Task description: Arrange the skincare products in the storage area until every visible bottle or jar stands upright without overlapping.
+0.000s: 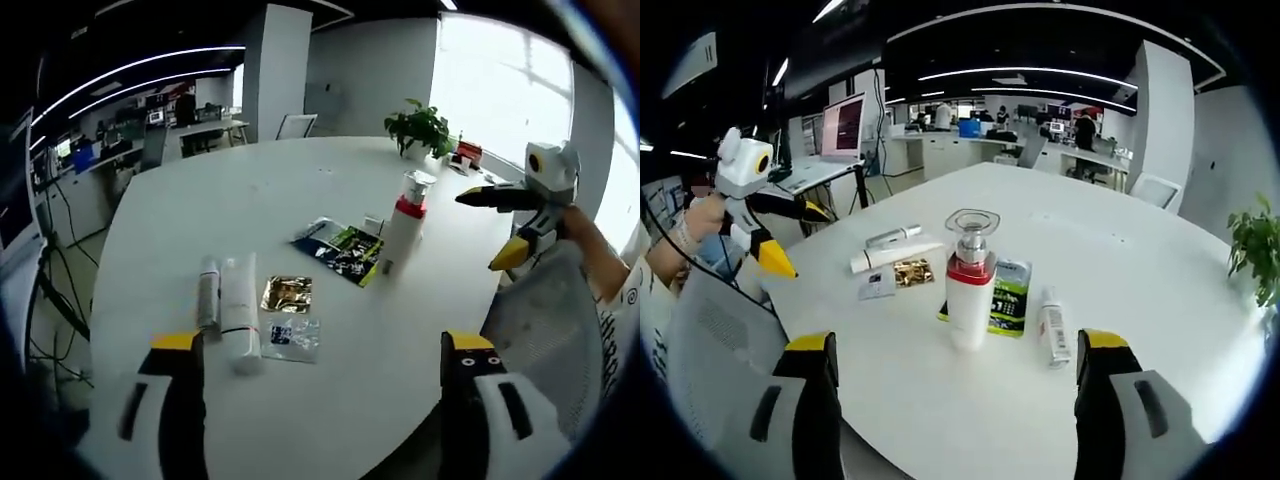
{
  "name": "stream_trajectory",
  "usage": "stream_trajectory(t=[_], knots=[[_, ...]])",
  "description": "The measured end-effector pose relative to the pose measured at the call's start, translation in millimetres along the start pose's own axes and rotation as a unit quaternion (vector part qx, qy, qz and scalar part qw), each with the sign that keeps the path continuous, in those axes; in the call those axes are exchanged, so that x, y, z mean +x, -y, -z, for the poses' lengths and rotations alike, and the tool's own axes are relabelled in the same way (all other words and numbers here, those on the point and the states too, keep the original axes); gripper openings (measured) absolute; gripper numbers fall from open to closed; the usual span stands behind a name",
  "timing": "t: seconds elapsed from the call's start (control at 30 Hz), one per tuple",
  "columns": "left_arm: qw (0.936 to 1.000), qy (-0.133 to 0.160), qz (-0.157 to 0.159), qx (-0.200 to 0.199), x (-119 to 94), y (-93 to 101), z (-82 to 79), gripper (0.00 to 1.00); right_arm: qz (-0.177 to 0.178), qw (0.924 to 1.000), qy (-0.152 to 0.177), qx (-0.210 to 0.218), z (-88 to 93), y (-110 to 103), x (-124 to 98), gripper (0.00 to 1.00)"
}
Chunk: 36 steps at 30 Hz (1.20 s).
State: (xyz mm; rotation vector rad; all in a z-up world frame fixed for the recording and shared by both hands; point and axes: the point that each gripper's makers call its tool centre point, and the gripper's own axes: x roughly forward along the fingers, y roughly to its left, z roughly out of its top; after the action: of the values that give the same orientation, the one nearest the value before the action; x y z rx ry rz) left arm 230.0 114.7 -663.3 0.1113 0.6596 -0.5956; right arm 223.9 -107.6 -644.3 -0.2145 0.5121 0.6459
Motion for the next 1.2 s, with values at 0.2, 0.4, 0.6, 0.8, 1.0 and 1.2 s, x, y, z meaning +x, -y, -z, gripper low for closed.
stream_trajectory(t=[0.2,0.4,0.6,0.8,1.0,1.2], knots=[[0.9999,-0.01,-0.005,0.002,7,-2.2,1.3,0.9,0.001,1.0,-0.001,0.002,1.4,4,-2,0.99],[0.9998,-0.019,-0.001,-0.008,18,-13.2,3.0,0.86,0.003,0.9999,0.0,0.011,1.6,7,-3,0.99],[0.9987,-0.044,0.008,-0.025,34,-19.7,10.6,0.77,0.002,0.9999,-0.002,0.011,2.3,7,-3,0.99],[0.9965,-0.081,0.003,-0.017,45,-33.8,21.3,0.69,0.0,0.9999,-0.005,0.012,3.9,6,-3,0.99],[0.9958,-0.091,0.003,-0.008,53,-36.7,23.8,0.65,0.004,0.9998,-0.007,0.016,5.9,9,-3,0.99],[0.9954,-0.096,0.01,0.001,68,-39.8,19.3,0.62,0.002,0.9998,-0.011,0.018,8.7,8,-2,0.99]])
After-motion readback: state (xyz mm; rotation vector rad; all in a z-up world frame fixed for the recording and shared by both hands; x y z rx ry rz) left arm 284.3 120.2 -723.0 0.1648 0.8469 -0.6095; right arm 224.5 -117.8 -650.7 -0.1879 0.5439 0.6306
